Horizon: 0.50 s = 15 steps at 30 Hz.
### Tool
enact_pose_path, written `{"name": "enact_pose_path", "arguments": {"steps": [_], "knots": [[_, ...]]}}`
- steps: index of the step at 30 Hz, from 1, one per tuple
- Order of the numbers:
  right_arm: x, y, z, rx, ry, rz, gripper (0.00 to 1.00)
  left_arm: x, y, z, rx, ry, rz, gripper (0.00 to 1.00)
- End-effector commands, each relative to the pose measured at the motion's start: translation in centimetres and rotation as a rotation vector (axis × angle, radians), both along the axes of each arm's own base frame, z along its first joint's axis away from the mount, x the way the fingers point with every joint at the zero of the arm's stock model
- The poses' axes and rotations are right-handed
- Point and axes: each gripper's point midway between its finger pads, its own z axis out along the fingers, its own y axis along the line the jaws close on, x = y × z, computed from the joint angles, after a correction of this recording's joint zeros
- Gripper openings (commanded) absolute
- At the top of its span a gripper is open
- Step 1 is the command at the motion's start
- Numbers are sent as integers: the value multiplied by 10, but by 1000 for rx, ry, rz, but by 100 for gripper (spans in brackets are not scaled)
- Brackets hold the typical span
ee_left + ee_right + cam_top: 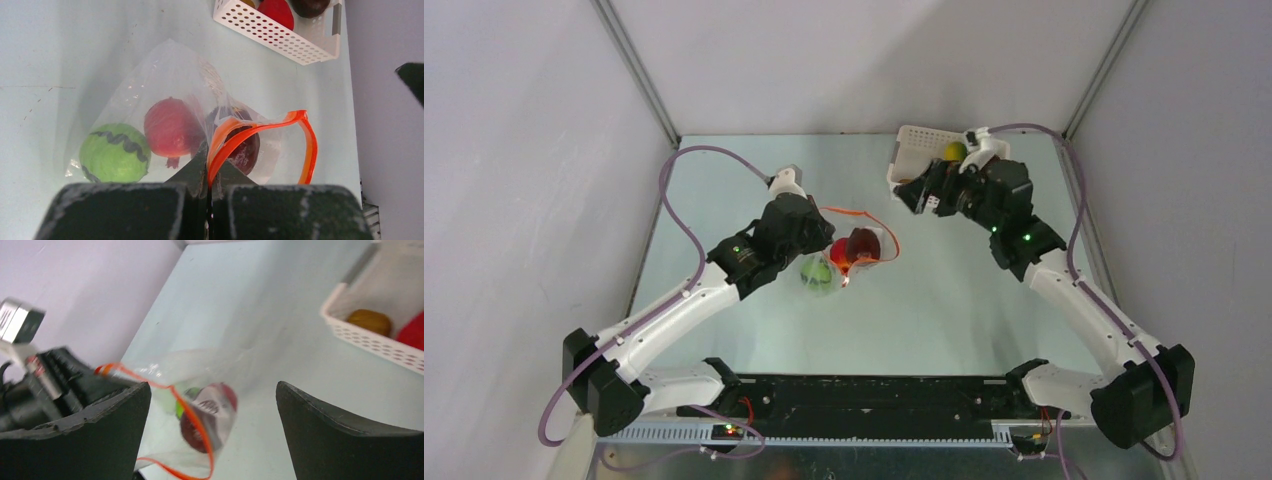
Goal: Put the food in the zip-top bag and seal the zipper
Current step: Place the fake fruit in the zipper food storage bag, then pick up the fake fruit from the bin.
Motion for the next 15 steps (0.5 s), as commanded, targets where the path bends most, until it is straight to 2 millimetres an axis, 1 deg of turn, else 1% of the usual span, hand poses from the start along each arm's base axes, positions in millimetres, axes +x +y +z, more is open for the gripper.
{"name": "enact_pose_path", "arguments": {"steps": [1,2,3,4,5,6,7,8,9,10,11,12,13,14,15], "knots": [[36,-43,14,-15,28,-197,100,6,4,17,-22,-43,30,0],[49,-56,-2,-59,70,-245,100,6,4,16,-20,-42,30,0],[59,-66,0,-80,69,-299,99,6,4,17,-15,-43,32,0],[71,-79,-18,-117,123,-349,100,7,5,16,-12,-43,33,0],[82,-90,-14,-134,118,-399,99,7,5,16,-8,-42,34,0],[94,-101,-33,-169,171,-436,99,7,6,16,-5,-41,36,0],[105,-109,-28,-182,163,-479,99,8,6,16,-2,-41,40,0],[117,-118,-47,-214,206,-510,99,9,7,16,2,-42,45,0],[127,-124,-42,-226,193,-544,99,9,7,16,7,-38,46,0],[140,-129,-60,-253,230,-564,99,9,9,14,18,-33,53,0],[152,-134,-54,-263,204,-594,100,10,9,15,21,-33,56,0],[164,-137,-73,-294,234,-608,99,10,10,14,28,-33,59,0],[176,-143,-67,-307,214,-644,100,11,10,13,33,-31,61,0],[188,-143,-88,-338,249,-653,99,12,10,11,40,-27,64,0],[204,-146,-97,-366,257,-672,99,13,10,11,43,-26,64,0]]}}
